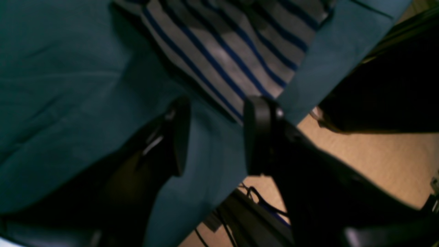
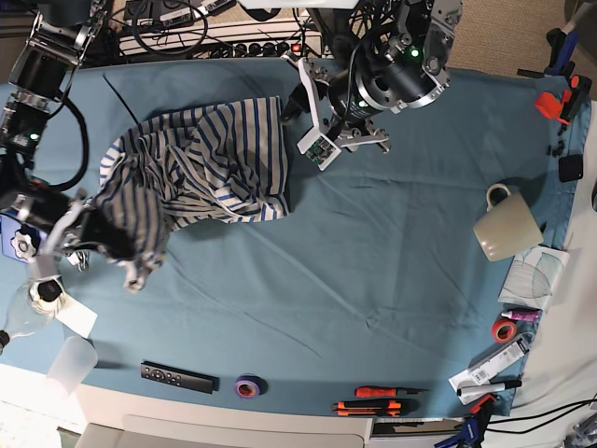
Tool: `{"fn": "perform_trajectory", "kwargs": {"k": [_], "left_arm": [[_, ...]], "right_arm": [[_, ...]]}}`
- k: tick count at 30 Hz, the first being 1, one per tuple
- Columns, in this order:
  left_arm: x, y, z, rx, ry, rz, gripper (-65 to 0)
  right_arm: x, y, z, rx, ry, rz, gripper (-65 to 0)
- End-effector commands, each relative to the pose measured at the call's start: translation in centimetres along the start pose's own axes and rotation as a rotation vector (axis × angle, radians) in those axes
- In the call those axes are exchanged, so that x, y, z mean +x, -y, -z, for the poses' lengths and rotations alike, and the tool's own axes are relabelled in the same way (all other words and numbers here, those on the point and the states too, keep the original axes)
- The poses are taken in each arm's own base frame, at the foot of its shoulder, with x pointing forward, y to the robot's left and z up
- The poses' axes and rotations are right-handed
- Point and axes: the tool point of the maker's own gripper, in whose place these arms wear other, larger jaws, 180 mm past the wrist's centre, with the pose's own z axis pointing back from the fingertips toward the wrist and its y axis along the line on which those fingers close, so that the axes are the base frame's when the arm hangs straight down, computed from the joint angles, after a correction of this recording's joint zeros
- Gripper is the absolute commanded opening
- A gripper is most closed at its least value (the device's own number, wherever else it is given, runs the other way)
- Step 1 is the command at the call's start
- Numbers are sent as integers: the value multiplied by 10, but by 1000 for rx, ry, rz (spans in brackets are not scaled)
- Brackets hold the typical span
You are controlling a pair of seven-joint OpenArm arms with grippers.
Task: Fold the T-shirt properly
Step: 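Lift the collar end with the right gripper and fold it over the shirt, then lower the folded end onto the shirt and open the right gripper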
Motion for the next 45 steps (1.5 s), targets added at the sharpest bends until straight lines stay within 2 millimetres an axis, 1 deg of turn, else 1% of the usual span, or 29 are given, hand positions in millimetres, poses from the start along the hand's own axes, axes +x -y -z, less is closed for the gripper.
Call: {"fn": "perform_trajectory", "kwargs": {"k": [1,4,7,10,13,16,20,26,29,33,40,43,45], "left_arm": [[15,5,-5,-13,59,5,-384],[18,5,-8,-10,72,10,-384],[17,2,-8,10,66,19,-384],[15,-7,-8,61,51,42,-384],[17,-18,-9,122,64,39,-384],[19,-29,-11,182,71,30,-384],[19,-31,-11,192,71,36,-384],[23,-31,-11,192,93,38,-384],[21,-35,-12,217,85,49,-384],[21,-38,-13,236,79,58,-384],[19,-38,-13,236,75,57,-384],[18,-39,-13,244,71,61,-384],[18,-42,-14,261,65,69,-384]], "right_arm": [[18,-8,-1,30,44,-34,-650],[6,-17,14,68,-14,-36,-650],[-2,-28,24,101,-56,-55,-650],[-6,-46,30,134,-87,-107,-650],[-18,-65,33,167,-122,-152,-650],[-33,-80,31,187,-153,-172,-650],[-53,-97,28,212,-191,-185,-650],[-65,-133,22,260,-214,-268,-650],[-74,-146,18,281,-229,-282,-650],[-81,-151,21,296,-221,-252,-650],[-81,-157,25,311,-197,-234,-643],[-81,-157,25,311,-197,-234,-534],[-81,-157,25,311,-197,-235,-524]]}}
